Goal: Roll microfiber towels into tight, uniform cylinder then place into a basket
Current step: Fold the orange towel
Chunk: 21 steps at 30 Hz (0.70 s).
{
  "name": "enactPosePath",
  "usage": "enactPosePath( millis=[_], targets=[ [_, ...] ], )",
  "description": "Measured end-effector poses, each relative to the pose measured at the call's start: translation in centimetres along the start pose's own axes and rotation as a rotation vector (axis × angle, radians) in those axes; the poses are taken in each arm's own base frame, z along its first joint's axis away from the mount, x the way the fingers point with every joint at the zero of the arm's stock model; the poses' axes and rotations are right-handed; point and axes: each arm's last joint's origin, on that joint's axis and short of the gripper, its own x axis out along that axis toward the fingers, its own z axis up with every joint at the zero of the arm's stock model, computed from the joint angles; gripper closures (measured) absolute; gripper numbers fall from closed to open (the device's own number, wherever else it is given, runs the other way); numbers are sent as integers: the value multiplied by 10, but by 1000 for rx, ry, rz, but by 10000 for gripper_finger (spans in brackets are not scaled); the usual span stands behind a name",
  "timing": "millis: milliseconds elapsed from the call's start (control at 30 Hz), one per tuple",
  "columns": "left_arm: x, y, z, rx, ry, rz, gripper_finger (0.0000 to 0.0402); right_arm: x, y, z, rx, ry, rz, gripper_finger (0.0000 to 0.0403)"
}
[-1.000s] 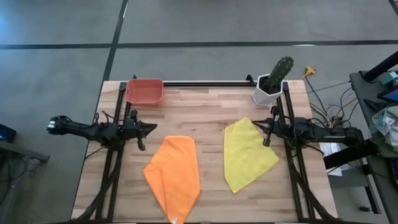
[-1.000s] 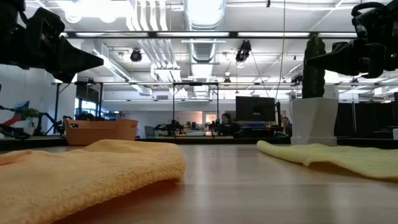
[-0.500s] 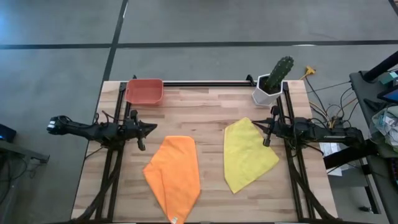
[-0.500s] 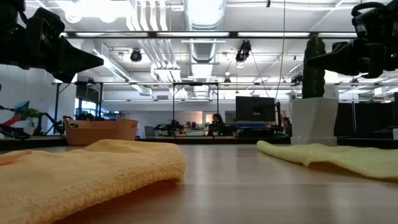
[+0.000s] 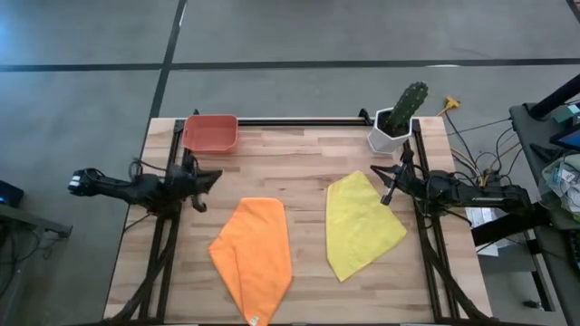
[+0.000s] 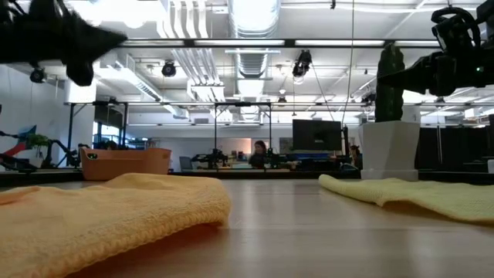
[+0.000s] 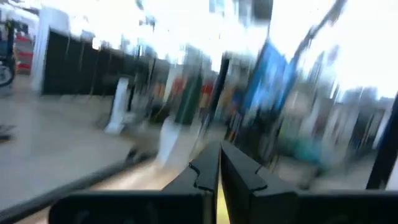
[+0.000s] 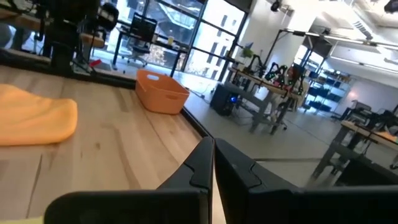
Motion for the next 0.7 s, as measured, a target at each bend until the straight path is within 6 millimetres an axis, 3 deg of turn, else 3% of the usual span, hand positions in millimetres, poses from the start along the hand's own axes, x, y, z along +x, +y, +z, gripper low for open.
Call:
enactPosePath(
  millis=[100, 200, 333, 433, 533, 700],
  targets=[
    [0, -2, 15, -84, -128, -14, 402, 0, 0, 0, -4, 4, 1, 394],
    [4, -6, 28, -140, -140, -20, 402, 0, 0, 0, -6, 4, 2, 394],
    [19, -16, 42, -136, -3, -20, 402, 0, 0, 0, -7, 7, -9, 394],
    [35, -30, 64, -113, 84, -27, 402, 0, -1, 1, -6, -6, -19, 394],
    [51, -42, 87, -83, 126, -21, 402, 0, -4, 8, 145, -80, -45, 394],
    [68, -56, 129, -93, 32, -38, 402, -6, -15, 30, 477, -325, -87, 394]
  ],
)
